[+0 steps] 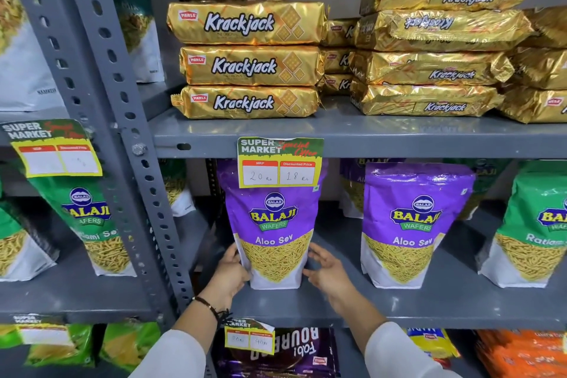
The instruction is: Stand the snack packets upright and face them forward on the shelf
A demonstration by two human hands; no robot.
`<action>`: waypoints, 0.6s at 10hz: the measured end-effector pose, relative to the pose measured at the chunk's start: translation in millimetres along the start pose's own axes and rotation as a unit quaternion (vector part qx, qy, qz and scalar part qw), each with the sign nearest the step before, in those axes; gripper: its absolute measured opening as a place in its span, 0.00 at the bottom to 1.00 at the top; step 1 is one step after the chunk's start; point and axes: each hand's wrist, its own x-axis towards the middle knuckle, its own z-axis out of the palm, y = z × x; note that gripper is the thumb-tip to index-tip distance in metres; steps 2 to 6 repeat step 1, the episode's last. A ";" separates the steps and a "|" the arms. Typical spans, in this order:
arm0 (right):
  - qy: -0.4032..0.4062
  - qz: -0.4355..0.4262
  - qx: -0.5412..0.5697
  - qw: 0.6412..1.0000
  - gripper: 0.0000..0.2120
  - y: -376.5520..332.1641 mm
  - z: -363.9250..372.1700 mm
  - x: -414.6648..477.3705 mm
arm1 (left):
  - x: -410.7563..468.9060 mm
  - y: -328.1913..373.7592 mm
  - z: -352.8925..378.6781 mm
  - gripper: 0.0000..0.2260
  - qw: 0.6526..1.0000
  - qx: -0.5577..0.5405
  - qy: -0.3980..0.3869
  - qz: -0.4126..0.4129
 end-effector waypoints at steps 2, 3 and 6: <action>0.028 -0.002 -0.010 1.000 0.31 -0.3 -3.0 -4.7 | -5.2 -1.3 -0.8 0.36 0.999 0.001 0.030 0.013; 0.028 -0.002 -0.010 1.000 0.31 -0.3 -3.0 -4.7 | -5.2 -1.3 -0.8 0.36 0.999 0.001 0.030 0.013; 0.028 -0.002 -0.010 1.000 0.31 -0.3 -3.0 -4.7 | -5.2 -1.3 -0.8 0.36 0.999 0.001 0.030 0.013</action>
